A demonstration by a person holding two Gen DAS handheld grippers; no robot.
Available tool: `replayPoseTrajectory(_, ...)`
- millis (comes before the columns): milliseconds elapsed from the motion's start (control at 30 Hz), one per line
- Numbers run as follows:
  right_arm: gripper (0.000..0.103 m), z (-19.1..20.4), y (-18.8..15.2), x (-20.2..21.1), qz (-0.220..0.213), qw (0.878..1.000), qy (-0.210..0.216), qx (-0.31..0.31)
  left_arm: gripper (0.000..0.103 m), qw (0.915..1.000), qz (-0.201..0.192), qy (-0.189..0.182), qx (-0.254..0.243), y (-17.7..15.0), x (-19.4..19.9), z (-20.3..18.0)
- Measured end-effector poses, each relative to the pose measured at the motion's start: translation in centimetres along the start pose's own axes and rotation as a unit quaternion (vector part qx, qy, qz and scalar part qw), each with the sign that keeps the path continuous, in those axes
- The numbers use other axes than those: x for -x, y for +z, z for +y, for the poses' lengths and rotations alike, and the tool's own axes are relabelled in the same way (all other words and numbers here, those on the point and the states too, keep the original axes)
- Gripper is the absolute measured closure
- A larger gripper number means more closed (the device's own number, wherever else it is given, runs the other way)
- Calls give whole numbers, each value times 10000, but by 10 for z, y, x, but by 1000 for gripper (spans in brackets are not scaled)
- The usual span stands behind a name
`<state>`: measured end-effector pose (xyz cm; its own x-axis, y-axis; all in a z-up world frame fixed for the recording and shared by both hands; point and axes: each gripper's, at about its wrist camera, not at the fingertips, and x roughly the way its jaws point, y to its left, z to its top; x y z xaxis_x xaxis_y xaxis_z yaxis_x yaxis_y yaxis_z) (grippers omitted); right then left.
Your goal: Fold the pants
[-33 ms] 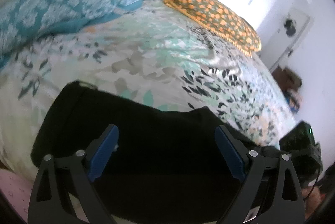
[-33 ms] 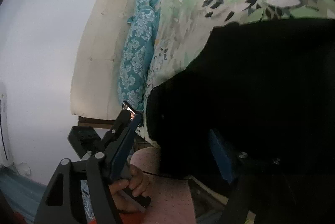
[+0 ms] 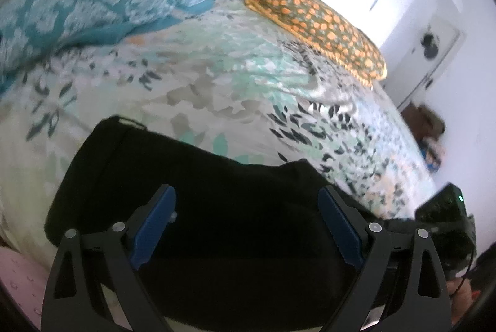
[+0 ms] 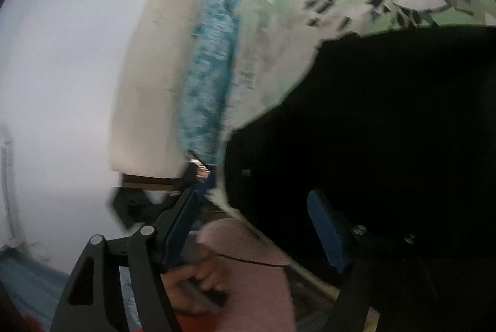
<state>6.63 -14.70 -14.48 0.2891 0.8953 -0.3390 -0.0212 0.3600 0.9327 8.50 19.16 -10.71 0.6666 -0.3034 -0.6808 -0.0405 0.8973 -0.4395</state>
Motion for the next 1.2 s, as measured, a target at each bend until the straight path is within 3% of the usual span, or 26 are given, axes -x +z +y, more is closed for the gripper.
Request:
replayPoseTrajectory(100,17,14,-7,69,-564,9944,-516,735,10,9972,35,-701,260,0,3,4)
replayPoseTrajectory(200,17,17,-24,125,-958,9796,-1245,1256,10,9879,523,-1454,114,-8,-9,-16)
replayPoseTrajectory(333,17,-2,-76,185,-1428,9438,-2399,1767,33,9836,1084,-1080,-951,-30,-31,-64)
replayPoseTrajectory(400,17,-22,-88,208,-1564,9419,-2593,1457,34,9795,1297,-758,-1339,-41,-44,-80)
replayPoseTrajectory(467,17,-32,-83,214,-1713,9498,-2391,1069,35,9756,1465,-576,-1528,-51,-53,-87)
replayPoseTrajectory(567,17,-26,-69,211,-2052,9359,-2506,1382,35,9729,1563,-174,-1693,-59,-61,-88)
replayPoseTrajectory(600,17,-24,-67,207,-2026,9284,-2709,1537,35,9729,1582,-131,-1681,-60,-60,-85)
replayPoseTrajectory(633,17,-20,-64,199,-1921,9112,-3243,1663,39,9735,1599,-170,-1629,-62,-60,-82)
replayPoseTrajectory(667,17,-19,-65,198,-1783,8987,-3639,1679,63,9739,1621,-261,-1570,-61,-60,-80)
replayPoseTrajectory(700,17,-22,-63,188,-1449,8807,-4193,1663,76,9732,1705,-367,-1501,-62,-63,-78)
replayPoseTrajectory(733,17,-25,-63,179,-1145,8703,-4501,1640,98,9714,1837,-425,-1443,-64,-69,-76)
replayPoseTrajectory(800,17,-28,-70,167,-586,8603,-4786,1655,98,9703,1943,-363,-1395,-67,-75,-73)
replayPoseTrajectory(867,17,-22,-85,171,-428,8690,-4595,1786,98,9731,1881,-320,-1289,-65,-73,-71)
replayPoseTrajectory(1000,17,-14,-103,141,339,8837,-4152,2135,98,9793,1703,-435,-1003,-54,-67,-65)
replayPoseTrajectory(1033,17,-15,-106,137,375,8772,-4227,2247,98,9793,1738,-448,-934,-54,-69,-62)
replayPoseTrajectory(1167,17,-26,-95,116,119,8230,-5083,2531,98,9769,1902,-418,-875,-60,-76,-59)
replayPoseTrajectory(1200,17,-34,-90,112,93,7995,-5456,2509,98,9761,1936,-406,-901,-61,-77,-59)
